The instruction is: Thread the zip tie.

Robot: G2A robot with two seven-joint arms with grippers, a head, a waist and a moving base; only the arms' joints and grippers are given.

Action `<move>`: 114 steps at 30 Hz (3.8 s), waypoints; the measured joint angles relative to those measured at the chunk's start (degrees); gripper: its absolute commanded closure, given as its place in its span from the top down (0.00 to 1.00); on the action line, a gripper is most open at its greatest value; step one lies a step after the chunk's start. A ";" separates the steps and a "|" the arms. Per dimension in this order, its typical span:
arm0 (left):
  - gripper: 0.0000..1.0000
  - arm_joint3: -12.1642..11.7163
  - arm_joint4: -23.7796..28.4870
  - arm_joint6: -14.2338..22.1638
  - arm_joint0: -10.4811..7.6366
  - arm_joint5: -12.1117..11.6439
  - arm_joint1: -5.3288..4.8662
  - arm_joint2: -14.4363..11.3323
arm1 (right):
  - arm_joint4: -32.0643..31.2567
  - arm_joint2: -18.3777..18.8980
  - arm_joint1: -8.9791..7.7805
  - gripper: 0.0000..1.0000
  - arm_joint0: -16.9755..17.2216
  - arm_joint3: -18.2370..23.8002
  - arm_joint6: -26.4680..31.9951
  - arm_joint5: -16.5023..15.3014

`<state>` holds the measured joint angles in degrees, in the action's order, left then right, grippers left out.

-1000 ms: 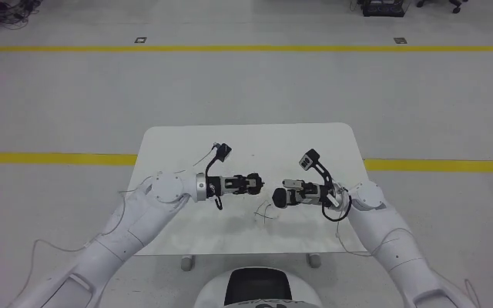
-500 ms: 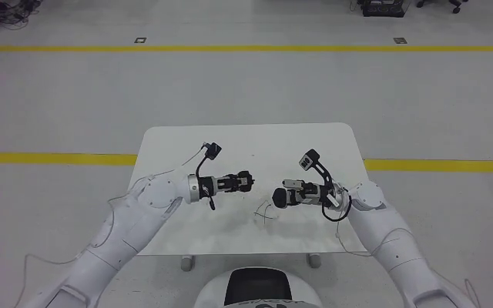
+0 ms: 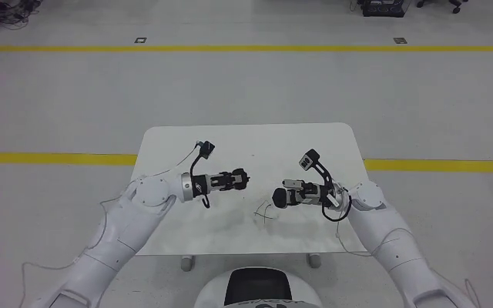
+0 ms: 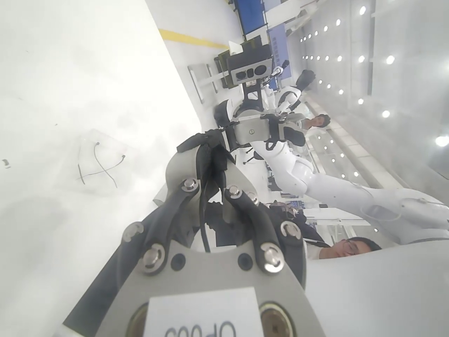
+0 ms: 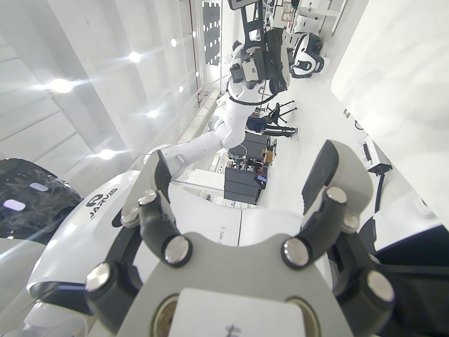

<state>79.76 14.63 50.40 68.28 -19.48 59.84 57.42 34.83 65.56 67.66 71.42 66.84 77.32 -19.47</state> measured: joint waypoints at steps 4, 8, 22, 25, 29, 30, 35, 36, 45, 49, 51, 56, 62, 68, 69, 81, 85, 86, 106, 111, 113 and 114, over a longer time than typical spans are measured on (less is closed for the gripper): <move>0.00 0.06 1.54 1.68 1.19 0.00 0.19 2.69 | 0.00 0.00 0.00 1.00 0.00 0.00 0.00 0.00; 0.00 -0.17 2.14 3.00 2.03 0.00 0.48 4.97 | 0.00 0.00 0.00 1.00 0.00 0.00 0.00 0.00; 0.00 -1.34 5.07 9.31 4.34 0.00 2.41 12.14 | 0.00 0.00 0.00 1.00 0.00 0.00 0.00 0.00; 0.00 -1.25 5.68 11.42 4.82 0.00 2.92 13.76 | 0.00 0.00 0.00 1.00 0.00 0.00 0.00 0.00; 0.00 -1.31 5.74 13.11 5.14 0.00 3.37 14.91 | -2.39 0.01 -0.19 1.00 0.31 1.31 -2.37 0.71; 0.00 -1.32 5.73 13.10 5.14 0.00 3.37 14.90 | -5.00 0.09 -0.38 1.00 0.55 2.40 -4.75 1.68; 0.00 -1.32 5.73 13.03 5.13 0.00 3.35 14.86 | -23.32 0.43 -1.75 1.00 3.26 13.44 -18.91 16.57; 0.00 -1.32 5.73 13.03 5.13 0.00 3.35 14.86 | -25.84 0.21 -1.92 1.00 3.82 15.74 -20.36 19.76; 0.00 -1.32 5.73 13.03 5.13 0.00 3.35 14.86 | -43.32 -4.83 -2.60 1.00 5.71 28.03 -24.55 39.16; 0.00 -1.32 5.73 13.03 5.13 0.00 3.35 14.86 | -43.07 -4.75 -2.59 1.00 5.70 27.91 -24.52 38.95; 0.00 -1.32 5.73 13.03 5.13 0.00 3.35 14.86 | -43.08 -4.75 -2.59 1.00 5.70 27.91 -24.53 38.95; 0.00 -1.32 5.73 13.03 5.13 0.00 3.35 14.86 | -47.92 -6.77 -2.28 1.00 5.37 27.39 -28.02 38.95; 0.00 -1.32 5.73 13.03 5.13 0.00 3.35 14.86 | -54.51 -9.10 -0.01 1.00 1.89 21.87 -28.01 38.96; 0.00 -1.32 5.73 13.03 5.13 0.00 3.35 14.86 | -62.87 -10.23 4.27 1.00 -1.28 17.80 -24.62 38.96; 0.00 -1.32 5.73 13.03 5.13 0.00 3.35 14.86 | -64.50 -10.00 5.04 1.00 -1.45 17.43 -23.94 38.95; 0.00 -1.32 5.73 13.03 5.13 0.00 3.35 14.86 | -97.29 3.16 18.59 1.00 9.81 28.83 -6.70 38.95; 0.00 -1.32 5.73 13.03 5.13 0.00 3.35 14.86 | -104.53 4.59 20.70 1.00 11.68 31.40 -3.06 38.95; 0.00 -1.32 5.73 13.03 5.13 0.00 3.35 14.86 | -103.74 4.55 20.62 1.00 11.62 31.30 -3.26 38.95; 0.00 -1.32 5.73 13.03 5.13 0.00 3.35 14.86 | -121.94 5.08 28.16 1.00 7.69 21.49 2.02 38.95; 0.00 -1.32 5.73 13.03 5.13 0.00 3.35 14.86 | -124.89 7.84 32.09 1.00 7.61 18.09 2.33 38.95; 0.00 -1.32 5.73 13.03 5.13 0.00 3.35 14.86 | -124.79 9.11 33.16 1.00 6.67 15.42 2.32 38.95; 0.00 -1.32 5.73 13.03 5.13 0.00 3.35 14.86 | -124.78 9.60 33.52 1.00 6.21 14.40 2.32 38.95</move>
<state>78.44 20.35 63.43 73.41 -19.48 63.19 72.28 -89.95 75.16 101.18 77.63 81.24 79.64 19.48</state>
